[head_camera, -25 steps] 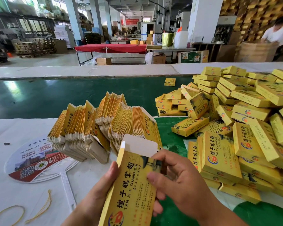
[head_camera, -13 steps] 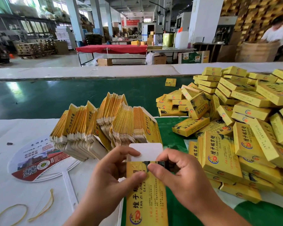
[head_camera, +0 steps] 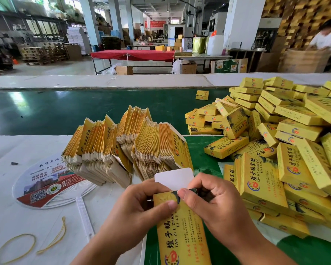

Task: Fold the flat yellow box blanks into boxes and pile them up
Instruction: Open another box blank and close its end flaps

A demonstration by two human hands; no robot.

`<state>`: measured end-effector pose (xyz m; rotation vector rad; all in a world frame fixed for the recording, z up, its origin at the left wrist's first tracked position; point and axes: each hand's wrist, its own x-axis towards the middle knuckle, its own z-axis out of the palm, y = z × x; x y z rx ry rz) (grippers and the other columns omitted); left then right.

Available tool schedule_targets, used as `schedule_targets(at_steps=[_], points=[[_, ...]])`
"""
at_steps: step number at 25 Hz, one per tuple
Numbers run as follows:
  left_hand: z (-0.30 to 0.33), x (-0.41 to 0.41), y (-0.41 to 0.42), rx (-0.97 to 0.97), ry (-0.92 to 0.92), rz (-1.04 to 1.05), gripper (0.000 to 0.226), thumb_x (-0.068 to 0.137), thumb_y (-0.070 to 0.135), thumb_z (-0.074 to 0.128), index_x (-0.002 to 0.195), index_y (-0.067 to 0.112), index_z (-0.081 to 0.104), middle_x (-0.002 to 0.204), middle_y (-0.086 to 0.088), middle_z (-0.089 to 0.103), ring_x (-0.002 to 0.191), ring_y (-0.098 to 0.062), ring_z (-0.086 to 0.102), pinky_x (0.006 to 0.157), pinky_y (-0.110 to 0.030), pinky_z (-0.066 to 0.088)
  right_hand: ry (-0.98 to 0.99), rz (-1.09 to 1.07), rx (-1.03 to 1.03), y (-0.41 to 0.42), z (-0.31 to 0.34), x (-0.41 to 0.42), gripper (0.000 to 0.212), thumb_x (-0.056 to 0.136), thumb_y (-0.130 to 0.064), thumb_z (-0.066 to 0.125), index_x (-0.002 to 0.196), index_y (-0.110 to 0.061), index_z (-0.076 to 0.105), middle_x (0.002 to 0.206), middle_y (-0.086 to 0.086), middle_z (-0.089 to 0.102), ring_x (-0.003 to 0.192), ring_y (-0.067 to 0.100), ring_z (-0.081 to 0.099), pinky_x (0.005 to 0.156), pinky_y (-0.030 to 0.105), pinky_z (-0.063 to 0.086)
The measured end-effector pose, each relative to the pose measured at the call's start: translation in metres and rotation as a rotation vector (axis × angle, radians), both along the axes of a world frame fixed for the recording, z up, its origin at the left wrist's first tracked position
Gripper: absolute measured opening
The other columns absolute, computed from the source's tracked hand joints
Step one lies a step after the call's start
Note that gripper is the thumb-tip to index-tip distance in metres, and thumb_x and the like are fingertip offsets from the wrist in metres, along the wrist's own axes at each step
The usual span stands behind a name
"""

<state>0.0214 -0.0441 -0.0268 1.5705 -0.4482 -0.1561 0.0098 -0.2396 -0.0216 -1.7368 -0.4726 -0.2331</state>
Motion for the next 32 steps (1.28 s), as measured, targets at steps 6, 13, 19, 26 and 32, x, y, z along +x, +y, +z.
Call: schedule_targets(at_steps=[6, 13, 19, 26, 32], points=[[0.0037, 0.0008, 0.0007, -0.083, -0.034, 0.096, 0.038, 0.068, 0.045, 0.085, 0.072, 0.01, 0.07, 0.072, -0.018, 0.067, 0.071, -0.042, 0.067, 0.063, -0.041, 0.053, 0.033, 0.031, 0.079, -0.0009, -0.0006, 0.0028, 0.038, 0.084, -0.04, 0.068, 0.064, -0.009, 0.057, 0.052, -0.005, 0.048, 0.049, 0.007, 0.045, 0.047, 0.019, 0.036], [0.0045, -0.0035, -0.001, -0.037, -0.031, 0.125, 0.044, 0.066, 0.052, 0.083, 0.063, 0.014, 0.061, 0.072, -0.034, 0.063, 0.071, -0.058, 0.06, 0.058, -0.057, 0.046, 0.037, 0.055, 0.046, -0.0031, 0.0025, 0.0021, 0.031, 0.084, -0.043, 0.066, 0.066, -0.018, 0.059, 0.052, -0.003, 0.048, 0.049, 0.005, 0.045, 0.047, 0.019, 0.035], [0.0062, -0.0004, -0.0056, -0.247, 0.0, 0.255, 0.056, 0.061, 0.016, 0.089, 0.109, 0.024, 0.061, 0.081, -0.01, 0.071, 0.074, -0.038, 0.064, 0.069, -0.057, 0.054, 0.308, 0.145, 0.242, -0.0039, -0.0004, 0.0073, 0.045, 0.075, -0.034, 0.077, 0.116, -0.031, 0.058, 0.078, 0.015, 0.072, 0.077, 0.027, 0.069, 0.07, 0.035, 0.055], [0.006, 0.0014, 0.0009, -0.249, 0.058, 0.094, 0.038, 0.068, 0.011, 0.078, 0.106, 0.009, 0.072, 0.1, -0.02, 0.074, 0.087, -0.031, 0.073, 0.072, -0.032, 0.059, 0.36, 0.168, 0.231, -0.0035, 0.0023, 0.0058, 0.04, 0.083, -0.022, 0.07, 0.122, -0.016, 0.062, 0.086, 0.021, 0.075, 0.075, 0.027, 0.072, 0.059, 0.028, 0.055], [0.0049, -0.0004, -0.0014, -0.212, -0.003, 0.14, 0.03, 0.07, 0.016, 0.082, 0.099, 0.012, 0.073, 0.097, -0.02, 0.074, 0.085, -0.034, 0.071, 0.073, -0.039, 0.061, 0.264, 0.122, 0.138, -0.0022, 0.005, 0.0044, 0.019, 0.084, -0.021, 0.068, 0.103, -0.026, 0.069, 0.078, 0.016, 0.074, 0.071, 0.027, 0.073, 0.055, 0.025, 0.054]])
